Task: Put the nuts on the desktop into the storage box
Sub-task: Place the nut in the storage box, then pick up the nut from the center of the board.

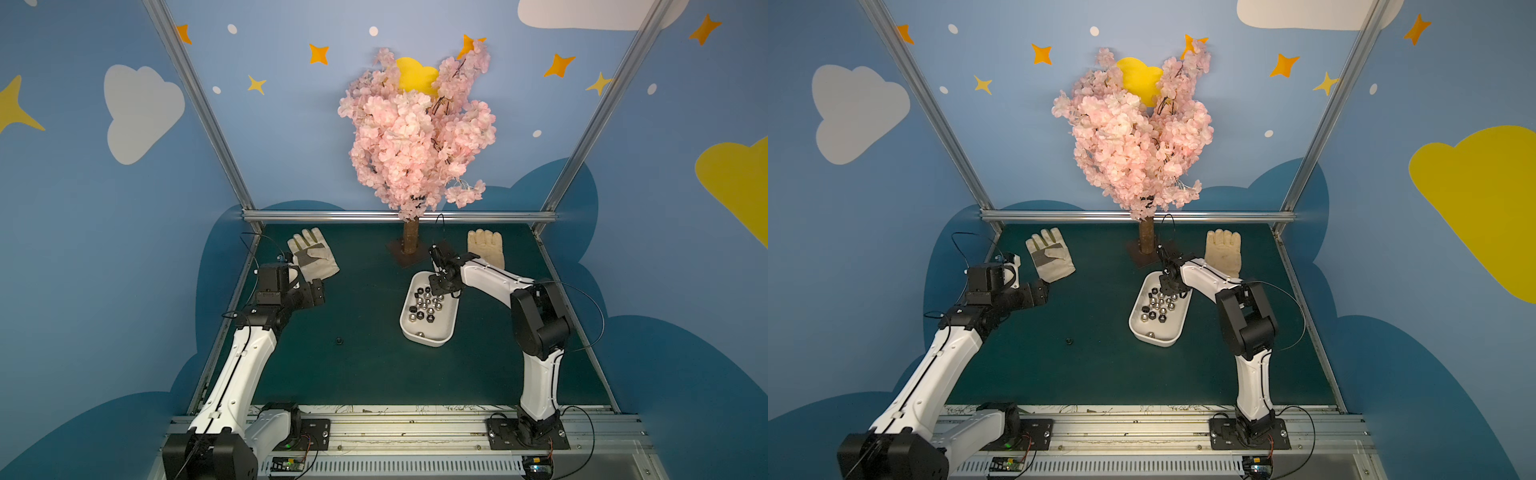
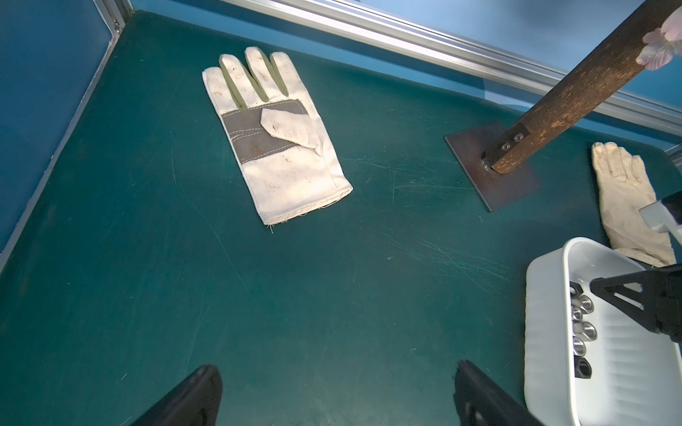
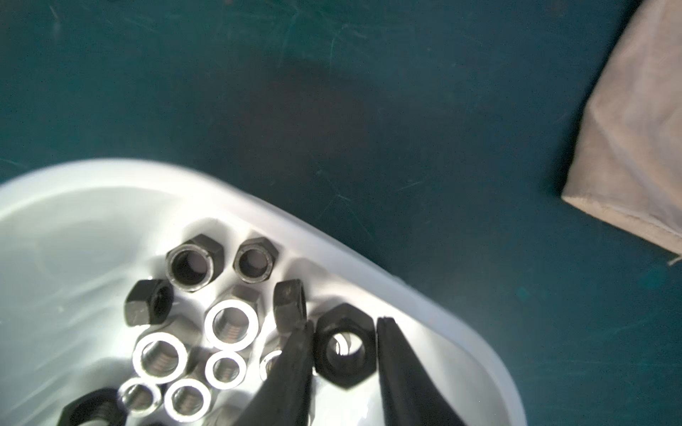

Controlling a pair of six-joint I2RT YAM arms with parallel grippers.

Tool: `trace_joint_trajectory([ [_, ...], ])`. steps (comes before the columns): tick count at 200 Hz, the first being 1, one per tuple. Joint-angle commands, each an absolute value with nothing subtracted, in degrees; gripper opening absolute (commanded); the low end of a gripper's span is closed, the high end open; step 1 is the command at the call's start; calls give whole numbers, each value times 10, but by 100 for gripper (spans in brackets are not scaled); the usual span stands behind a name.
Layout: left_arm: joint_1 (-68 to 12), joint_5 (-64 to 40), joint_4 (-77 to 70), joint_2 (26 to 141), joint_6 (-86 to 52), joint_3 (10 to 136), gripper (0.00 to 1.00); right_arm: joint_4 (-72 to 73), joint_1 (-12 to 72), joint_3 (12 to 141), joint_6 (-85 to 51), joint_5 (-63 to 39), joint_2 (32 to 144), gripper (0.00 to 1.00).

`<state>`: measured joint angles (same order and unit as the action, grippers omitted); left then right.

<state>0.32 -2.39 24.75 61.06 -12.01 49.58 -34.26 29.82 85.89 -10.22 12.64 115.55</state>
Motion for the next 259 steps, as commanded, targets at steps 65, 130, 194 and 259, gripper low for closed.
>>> trace_joint_trajectory([
  [65,3,-29,239,612,-121,488,100,-360,331,872,-93,136,1112,45],
  [130,2,-22,237,609,-122,486,100,-341,453,898,-81,41,1072,48],
  [194,1,-17,237,602,-124,484,100,-333,575,982,-82,-45,1173,53],
  [259,2,-16,236,597,-123,484,100,-361,634,1075,-71,-67,1290,56],
])
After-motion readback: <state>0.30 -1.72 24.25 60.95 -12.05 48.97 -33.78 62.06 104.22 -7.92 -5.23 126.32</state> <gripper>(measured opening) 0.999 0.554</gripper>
